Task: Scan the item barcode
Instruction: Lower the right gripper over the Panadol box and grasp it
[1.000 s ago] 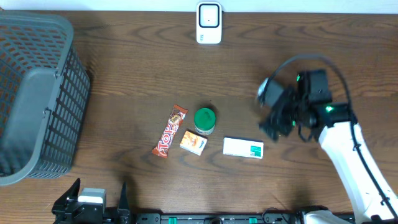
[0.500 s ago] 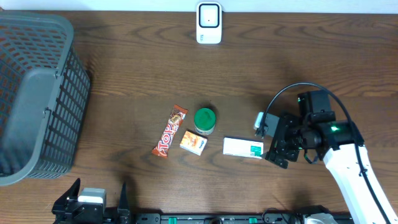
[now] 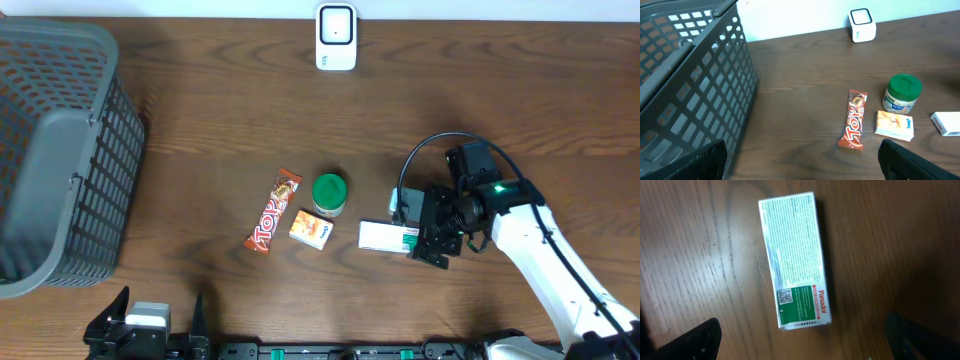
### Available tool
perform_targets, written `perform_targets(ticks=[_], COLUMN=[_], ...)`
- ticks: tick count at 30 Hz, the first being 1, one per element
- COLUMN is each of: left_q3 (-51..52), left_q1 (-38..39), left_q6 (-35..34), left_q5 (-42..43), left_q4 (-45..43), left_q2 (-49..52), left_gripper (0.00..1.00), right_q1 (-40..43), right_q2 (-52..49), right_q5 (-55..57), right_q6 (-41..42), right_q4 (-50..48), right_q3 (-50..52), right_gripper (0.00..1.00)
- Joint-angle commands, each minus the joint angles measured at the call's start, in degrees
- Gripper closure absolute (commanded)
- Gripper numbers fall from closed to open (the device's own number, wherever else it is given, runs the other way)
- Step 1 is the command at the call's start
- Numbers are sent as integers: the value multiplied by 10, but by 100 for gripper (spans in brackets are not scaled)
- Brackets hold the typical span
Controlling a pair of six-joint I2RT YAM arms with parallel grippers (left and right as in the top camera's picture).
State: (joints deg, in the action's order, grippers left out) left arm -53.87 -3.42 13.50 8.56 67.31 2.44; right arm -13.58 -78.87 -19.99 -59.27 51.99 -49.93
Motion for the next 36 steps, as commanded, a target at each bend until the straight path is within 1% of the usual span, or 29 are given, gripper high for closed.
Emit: perform_targets(ticks=[1, 7, 20, 26, 29, 33, 36], left_q3=[-3, -3, -3, -3, -3, -3, -3], left_q1=[2, 2, 2, 2, 2, 2, 2], left_q6=[1, 1, 1, 1, 1, 1, 1], left_q5=[-7, -7, -7, -7, -7, -7, -7], left_q4=[0, 0, 0, 0, 0, 0, 0], left_q2=[-1, -1, -1, -1, -1, -1, -1], left_gripper=[4, 4, 4, 4, 4, 4, 4], right_q1=[-8, -11, -16, -41, -51, -62, -62], right_q2=[-17, -38, -133, -146, -147, -147, -147], right_q5=[0, 1, 35, 32, 24, 17, 17], right_q6=[-12, -12, -13, -12, -10, -5, 5], right_q4=[-23, -66, -163, -171, -171, -172, -176], right_q3=[31, 67, 69, 69, 69, 69, 69], right_gripper=[1, 1, 1, 1, 4, 15, 19])
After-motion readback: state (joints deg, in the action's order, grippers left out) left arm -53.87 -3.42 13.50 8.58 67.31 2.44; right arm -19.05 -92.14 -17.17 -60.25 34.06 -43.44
